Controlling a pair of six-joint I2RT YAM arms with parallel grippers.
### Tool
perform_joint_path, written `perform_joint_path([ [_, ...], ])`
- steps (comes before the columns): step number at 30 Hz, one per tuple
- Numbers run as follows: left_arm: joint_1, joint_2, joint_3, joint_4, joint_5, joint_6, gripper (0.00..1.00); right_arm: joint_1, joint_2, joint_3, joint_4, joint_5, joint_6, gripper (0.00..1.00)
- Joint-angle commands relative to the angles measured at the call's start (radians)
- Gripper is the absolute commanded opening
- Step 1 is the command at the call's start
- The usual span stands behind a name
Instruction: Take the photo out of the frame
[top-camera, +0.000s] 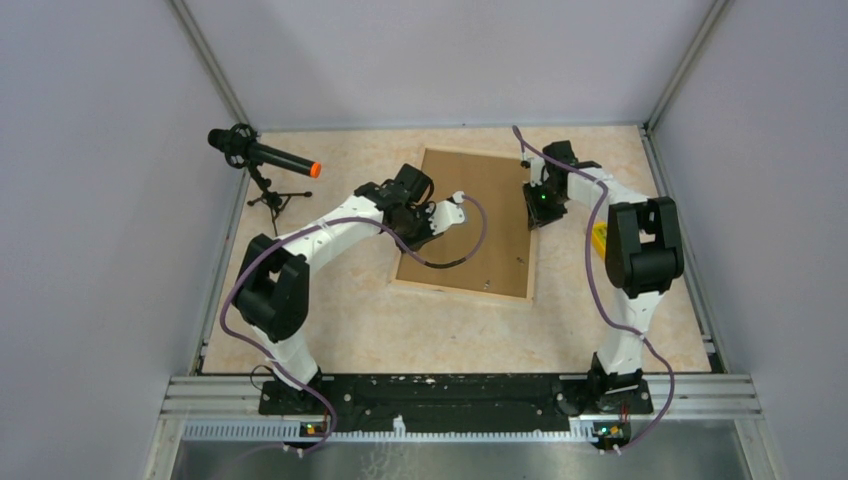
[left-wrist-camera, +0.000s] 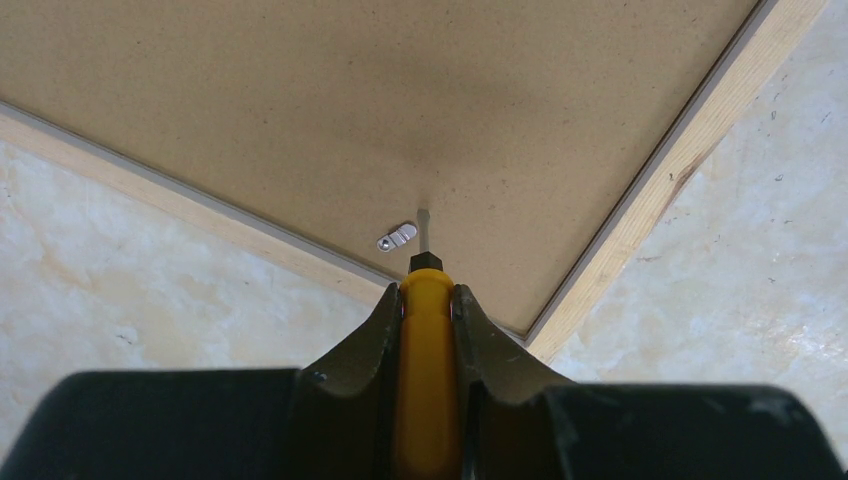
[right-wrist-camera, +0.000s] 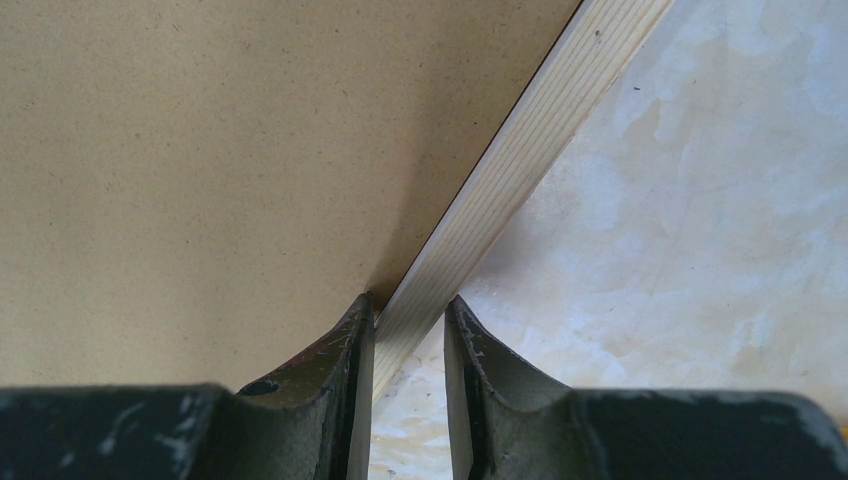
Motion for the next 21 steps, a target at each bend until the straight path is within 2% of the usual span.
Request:
perform_joint_path([
  [1, -0.006, 0.01, 0.025, 0.031, 0.046, -0.024, 0.0, 0.033, 0.02, -0.047, -0.044, -0.02, -0.044, 0.23],
  [6, -0.004, -0.018, 0.077, -0.019, 0.067, -0.034, 0.0, 0.033, -0.021, -0.03, -0.087, -0.015, -0.032, 0.4],
  [12, 0.01, -0.058, 0.075, -0.019, 0.036, -0.038, 0.0, 0.033, -0.047, -0.075, -0.091, -0.048, 0.008, 0.44],
  [17, 0.043, -0.076, 0.115, -0.047, 0.044, -0.055, 0.0, 0.033, -0.012, -0.09, -0.086, -0.05, 0.004, 0.33],
  [21, 0.063, -0.107, 0.162, -0.068, 0.055, -0.068, 0.0, 0.033, -0.008, -0.085, -0.106, -0.025, -0.06, 0.15],
])
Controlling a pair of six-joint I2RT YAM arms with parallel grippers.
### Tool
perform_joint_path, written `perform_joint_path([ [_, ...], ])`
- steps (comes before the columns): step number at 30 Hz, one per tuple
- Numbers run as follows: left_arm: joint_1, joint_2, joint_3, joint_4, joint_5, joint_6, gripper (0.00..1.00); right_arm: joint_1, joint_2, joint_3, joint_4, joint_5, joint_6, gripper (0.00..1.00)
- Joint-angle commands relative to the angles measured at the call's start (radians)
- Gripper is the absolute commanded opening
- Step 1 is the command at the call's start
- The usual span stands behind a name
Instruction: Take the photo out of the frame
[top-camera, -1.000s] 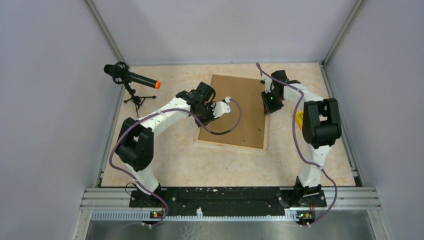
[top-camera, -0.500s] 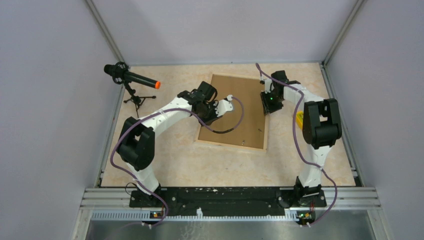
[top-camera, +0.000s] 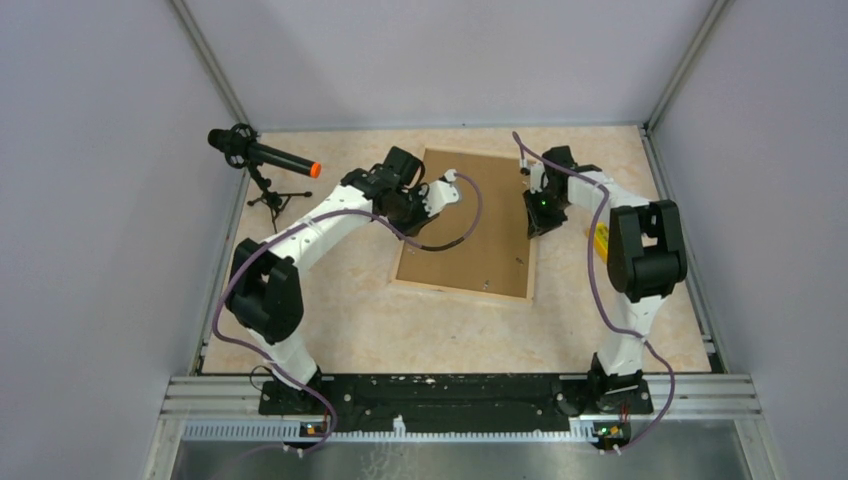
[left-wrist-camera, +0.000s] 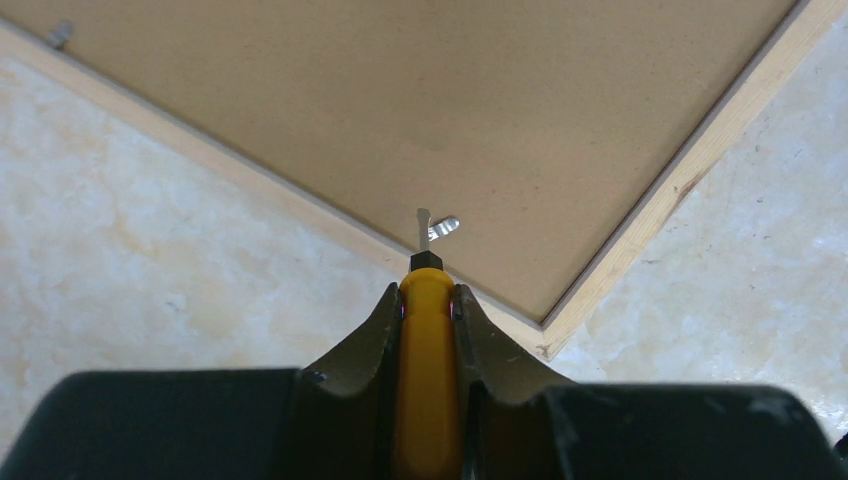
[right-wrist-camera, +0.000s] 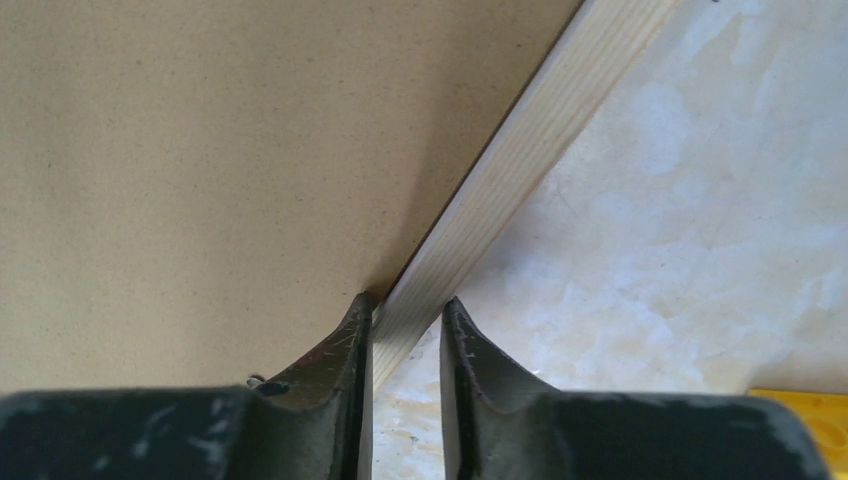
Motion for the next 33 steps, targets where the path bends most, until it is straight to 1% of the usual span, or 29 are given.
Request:
perform_joint_path([
  [1, 0.025, -0.096, 0.084, -0.018, 0.025, -0.03, 0.0, 0.022, 0.022, -0.035, -0.076, 0.01, -0.105, 0.12],
  [4, 0.034, -0.119, 0.095, -0.026, 0.026, -0.044, 0.0, 0.019, 0.0, -0.039, -0.094, 0.068, -0.232, 0.05],
  [6, 0.038, -0.132, 0.093, -0.029, 0.026, -0.055, 0.0, 0.005, -0.015, -0.039, -0.117, 0.074, -0.318, 0.04],
  [13, 0.047, -0.184, 0.052, -0.024, 0.008, -0.083, 0.0, -0.097, -0.057, -0.053, -0.187, 0.05, -0.54, 0.01],
  [16, 0.047, -0.207, 0.028, -0.019, 0.019, -0.089, 0.0, -0.106, -0.05, -0.019, -0.182, 0.041, -0.601, 0.02],
  [18, 0.048, -0.214, 0.015, -0.02, 0.031, -0.089, 0.0, -0.088, -0.013, 0.052, -0.178, 0.02, -0.612, 0.03],
  [22, 0.048, -0.212, 0.012, -0.033, 0.049, -0.078, 0.0, -0.029, 0.115, 0.265, -0.206, 0.006, -0.621, 0.03],
  [25, 0.048, -0.217, -0.001, -0.04, 0.055, -0.061, 0.0, 0.023, 0.186, 0.385, -0.216, 0.01, -0.641, 0.04],
  [30, 0.046, -0.234, -0.045, -0.068, 0.069, -0.038, 0.0, 0.075, 0.292, 0.541, -0.252, 0.048, -0.616, 0.04],
  [33, 0.044, -0.246, -0.093, -0.099, 0.103, -0.01, 0.0, 0.075, 0.316, 0.569, -0.255, 0.068, -0.574, 0.04],
])
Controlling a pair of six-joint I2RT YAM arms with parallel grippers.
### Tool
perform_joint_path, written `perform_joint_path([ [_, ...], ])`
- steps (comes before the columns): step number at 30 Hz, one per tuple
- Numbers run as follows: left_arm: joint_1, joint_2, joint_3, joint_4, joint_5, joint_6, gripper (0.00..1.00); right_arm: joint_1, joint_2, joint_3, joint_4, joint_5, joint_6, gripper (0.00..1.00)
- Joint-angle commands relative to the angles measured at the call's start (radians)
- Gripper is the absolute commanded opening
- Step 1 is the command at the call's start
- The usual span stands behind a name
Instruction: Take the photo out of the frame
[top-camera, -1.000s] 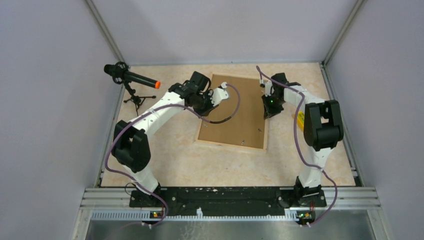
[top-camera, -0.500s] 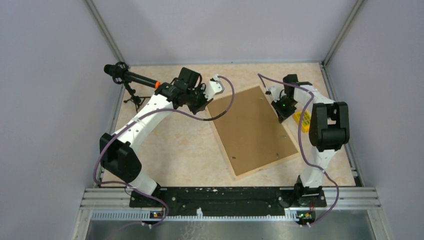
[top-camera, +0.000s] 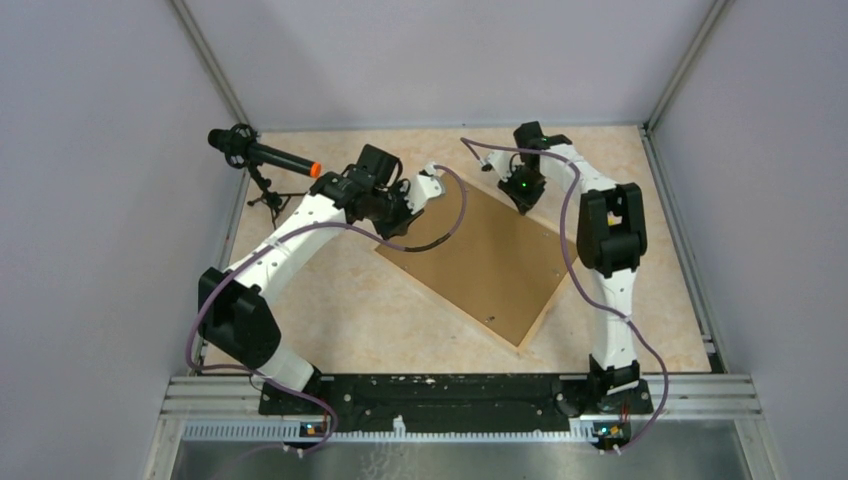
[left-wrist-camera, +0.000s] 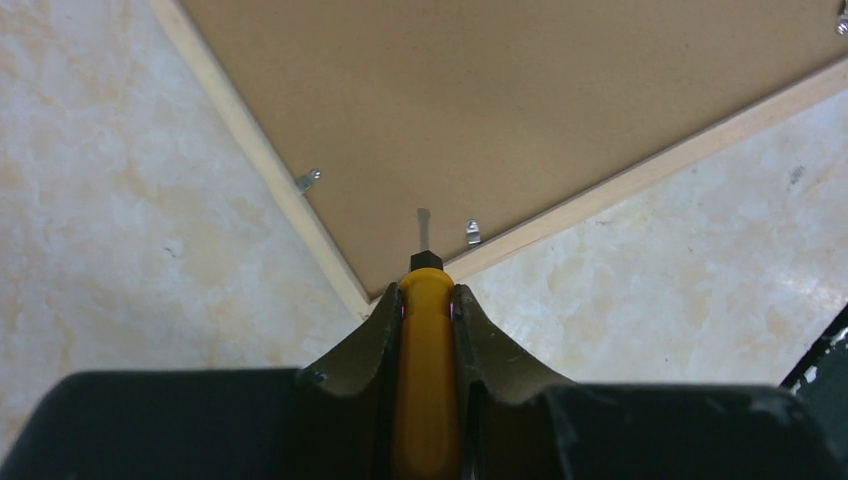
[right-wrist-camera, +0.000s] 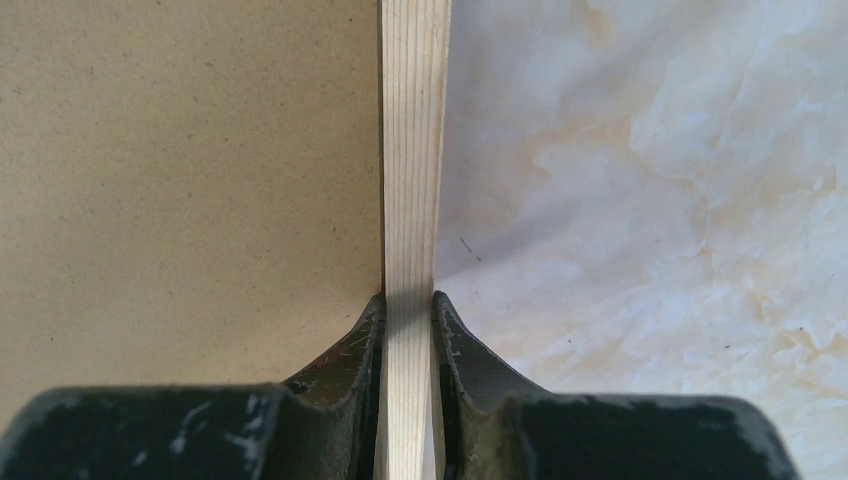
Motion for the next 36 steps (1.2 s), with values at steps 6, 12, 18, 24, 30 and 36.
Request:
perform_joint_path([
  [6, -0.035, -0.051, -0.148, -0.056, 0.05, 0.043, 0.0, -0.001, 0.007, 0.005, 0.03, 0.039, 0.078, 0.05],
  [12, -0.051, -0.009, -0.156, -0.023, -0.008, 0.008, 0.0, -0.001, -0.039, -0.064, 0.053, 0.025, 0.125, 0.06],
  [18, -0.053, 0.033, -0.135, -0.005, -0.007, -0.02, 0.0, 0.0, -0.073, -0.137, 0.085, 0.022, 0.145, 0.06],
  [24, -0.053, 0.054, -0.126, 0.005, -0.026, -0.03, 0.0, 0.0, -0.075, -0.144, 0.094, 0.027, 0.15, 0.07],
  [30, -0.052, 0.059, -0.089, -0.005, -0.005, -0.058, 0.0, 0.0, -0.075, -0.147, 0.096, 0.025, 0.153, 0.07],
  [36, -0.052, 0.068, -0.081, 0.004, -0.016, -0.075, 0.0, 0.0, -0.077, -0.156, 0.101, 0.029, 0.152, 0.07],
])
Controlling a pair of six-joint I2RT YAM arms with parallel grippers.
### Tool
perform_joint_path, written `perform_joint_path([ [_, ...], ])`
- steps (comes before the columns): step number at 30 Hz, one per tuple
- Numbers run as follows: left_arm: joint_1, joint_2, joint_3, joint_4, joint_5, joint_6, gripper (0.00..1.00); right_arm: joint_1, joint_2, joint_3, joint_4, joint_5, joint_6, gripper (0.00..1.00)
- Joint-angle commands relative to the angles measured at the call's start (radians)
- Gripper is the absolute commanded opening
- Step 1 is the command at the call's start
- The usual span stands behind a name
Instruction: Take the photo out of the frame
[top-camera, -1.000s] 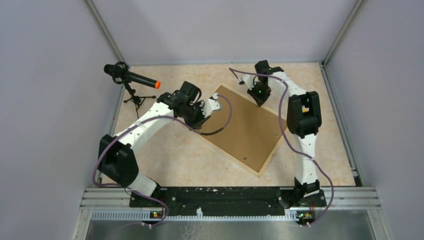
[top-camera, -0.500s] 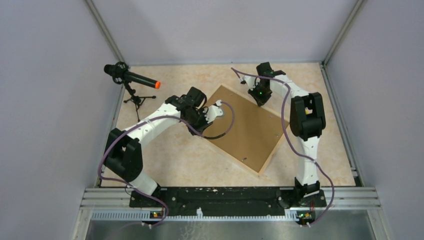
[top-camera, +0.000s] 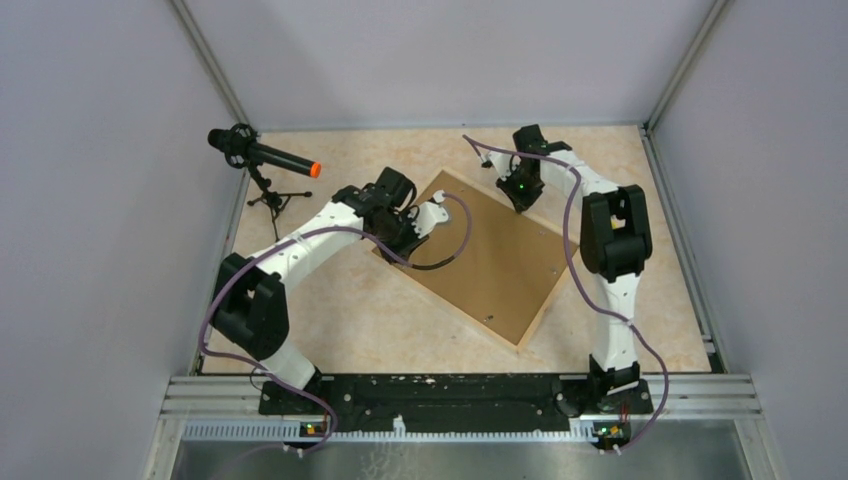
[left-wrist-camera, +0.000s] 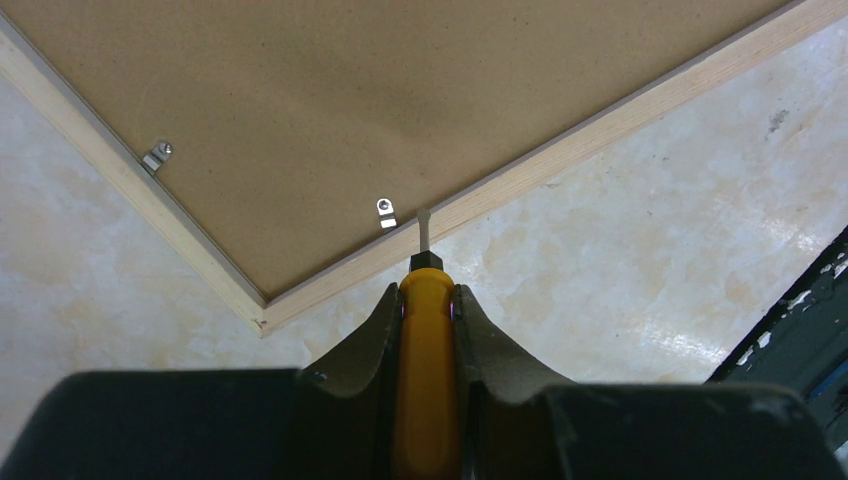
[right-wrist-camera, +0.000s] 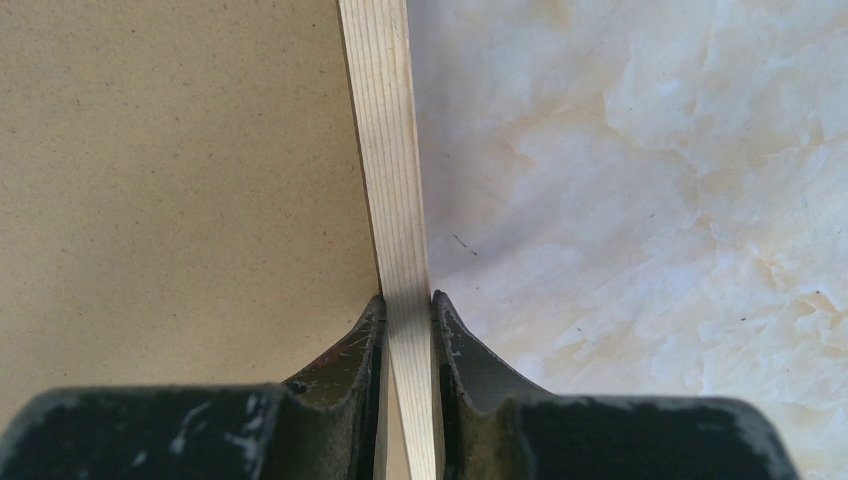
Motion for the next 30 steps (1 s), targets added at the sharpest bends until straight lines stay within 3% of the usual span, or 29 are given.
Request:
perform_joint_path([
  [1, 0.001, 0.003, 0.029, 0.025, -0.001, -0.025, 0.0, -0.009, -0.019, -0.04, -0.042, 0.016, 0.039, 0.07],
  [23, 0.001, 0.03, -0.036, 0.051, -0.119, -0.037, 0.0, -0.014, -0.021, -0.072, -0.017, 0.036, 0.033, 0.07],
  [30, 0.002, 0.039, -0.037, 0.087, -0.217, -0.041, 0.0, -0.014, -0.023, -0.074, -0.015, 0.035, 0.03, 0.07],
])
